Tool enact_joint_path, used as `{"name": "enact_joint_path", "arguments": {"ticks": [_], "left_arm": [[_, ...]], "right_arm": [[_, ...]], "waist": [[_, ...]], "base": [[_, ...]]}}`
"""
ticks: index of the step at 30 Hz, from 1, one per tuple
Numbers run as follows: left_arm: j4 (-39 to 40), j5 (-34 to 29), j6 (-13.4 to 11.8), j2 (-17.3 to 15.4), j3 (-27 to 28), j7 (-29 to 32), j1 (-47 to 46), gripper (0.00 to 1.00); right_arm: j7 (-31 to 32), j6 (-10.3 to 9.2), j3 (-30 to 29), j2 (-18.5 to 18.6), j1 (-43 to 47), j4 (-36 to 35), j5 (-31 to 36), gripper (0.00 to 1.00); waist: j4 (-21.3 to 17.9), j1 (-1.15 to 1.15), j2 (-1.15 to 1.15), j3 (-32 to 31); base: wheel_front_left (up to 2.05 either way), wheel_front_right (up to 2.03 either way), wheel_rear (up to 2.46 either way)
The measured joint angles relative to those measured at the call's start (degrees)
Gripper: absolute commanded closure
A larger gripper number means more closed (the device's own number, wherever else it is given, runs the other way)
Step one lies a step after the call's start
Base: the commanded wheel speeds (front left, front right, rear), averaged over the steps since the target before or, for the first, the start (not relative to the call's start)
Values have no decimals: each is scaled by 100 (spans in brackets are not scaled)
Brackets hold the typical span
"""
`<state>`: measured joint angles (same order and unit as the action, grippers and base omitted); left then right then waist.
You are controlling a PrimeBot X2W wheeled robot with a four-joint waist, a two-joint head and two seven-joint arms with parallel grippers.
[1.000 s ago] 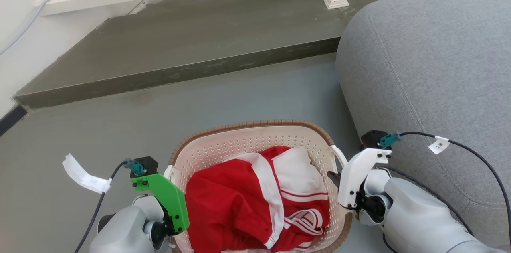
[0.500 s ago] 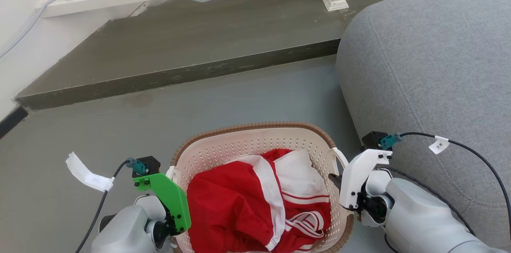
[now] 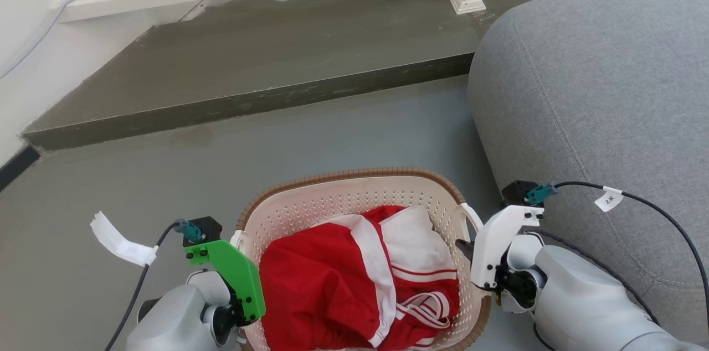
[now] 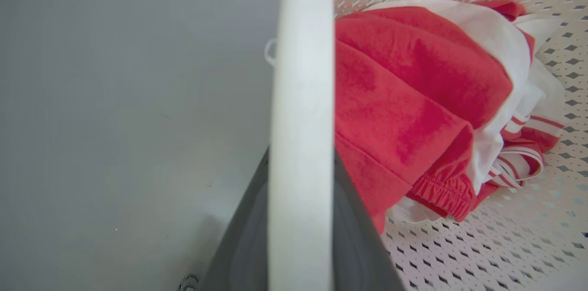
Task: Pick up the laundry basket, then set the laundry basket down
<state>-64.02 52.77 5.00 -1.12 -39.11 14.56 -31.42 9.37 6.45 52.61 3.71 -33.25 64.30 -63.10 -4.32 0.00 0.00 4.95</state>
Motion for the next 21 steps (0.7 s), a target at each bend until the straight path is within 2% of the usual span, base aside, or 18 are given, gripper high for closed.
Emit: {"name": "enact_joint_path", "arguments": {"ticks": [21], "left_arm": [[10,105,-99,-9,-174,-24,-1,100]], "right_arm": [[-8,-1,156,9,-18,26,-100,100]], "waist": [[-27,0,0,21]], "base": [[0,0,0]]}}
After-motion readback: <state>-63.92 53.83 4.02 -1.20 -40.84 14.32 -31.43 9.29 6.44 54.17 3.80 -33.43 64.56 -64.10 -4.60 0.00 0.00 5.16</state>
